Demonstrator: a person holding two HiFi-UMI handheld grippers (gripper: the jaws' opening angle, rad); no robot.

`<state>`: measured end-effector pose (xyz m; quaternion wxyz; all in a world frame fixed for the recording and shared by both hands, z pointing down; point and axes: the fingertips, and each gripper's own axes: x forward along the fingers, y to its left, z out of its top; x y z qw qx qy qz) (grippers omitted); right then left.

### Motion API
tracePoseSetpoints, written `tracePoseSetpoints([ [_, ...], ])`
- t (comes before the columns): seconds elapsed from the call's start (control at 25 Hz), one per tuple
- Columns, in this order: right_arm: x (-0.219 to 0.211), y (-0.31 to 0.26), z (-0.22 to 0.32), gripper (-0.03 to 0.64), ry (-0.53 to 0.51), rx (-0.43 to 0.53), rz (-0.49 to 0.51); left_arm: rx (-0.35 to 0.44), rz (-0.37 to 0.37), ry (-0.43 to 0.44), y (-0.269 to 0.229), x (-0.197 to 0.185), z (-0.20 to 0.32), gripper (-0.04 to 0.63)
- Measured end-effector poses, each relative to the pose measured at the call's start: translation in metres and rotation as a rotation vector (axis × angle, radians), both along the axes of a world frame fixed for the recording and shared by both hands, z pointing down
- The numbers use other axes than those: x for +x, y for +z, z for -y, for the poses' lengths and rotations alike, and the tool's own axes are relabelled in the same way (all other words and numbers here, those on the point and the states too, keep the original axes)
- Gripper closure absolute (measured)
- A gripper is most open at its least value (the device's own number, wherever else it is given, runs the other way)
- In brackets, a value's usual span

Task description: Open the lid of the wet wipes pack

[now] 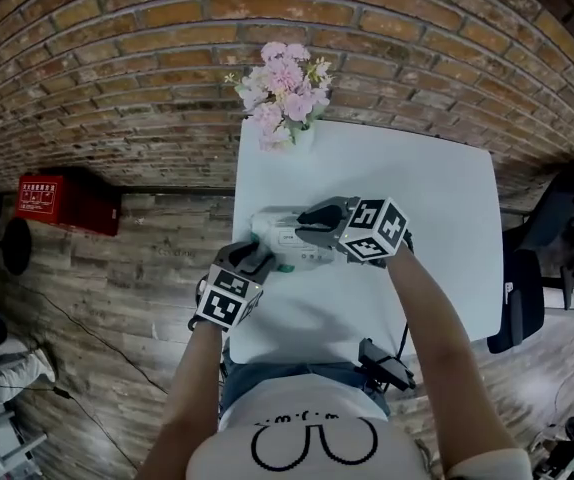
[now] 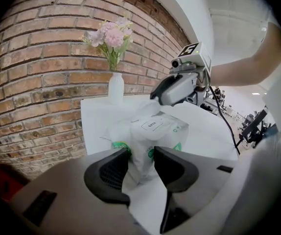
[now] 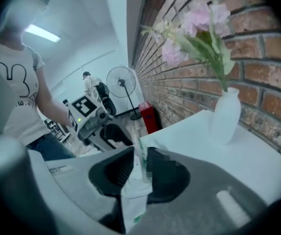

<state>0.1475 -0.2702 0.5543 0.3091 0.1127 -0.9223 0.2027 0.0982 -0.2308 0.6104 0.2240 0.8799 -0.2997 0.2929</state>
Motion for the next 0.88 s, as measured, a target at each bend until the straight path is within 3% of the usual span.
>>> tracePoseSetpoints([
  [0.04,0.001,-0.005,0.009,0.56,0.029,0.03,0.01,0.001,0.001,-0.001,0.0,0.0,0.0,0.43],
  [0.24,0.009,-0.002,0.042,0.574,0.137,0.128,-0.035,0.001,0.012,0.003,0.0,-0.001,-0.001,0.43],
  [0.68,0.019,0.047,0.077,0.5,0.314,0.215,-0.227,-0.003,0.017,-0.01,0.001,0.0,0.0,0.43],
  [0.88,0.022,0.039,0.077,0.497,0.323,0.232,-0.201,-0.008,0.024,-0.02,0.0,0.0,0.001,0.43],
])
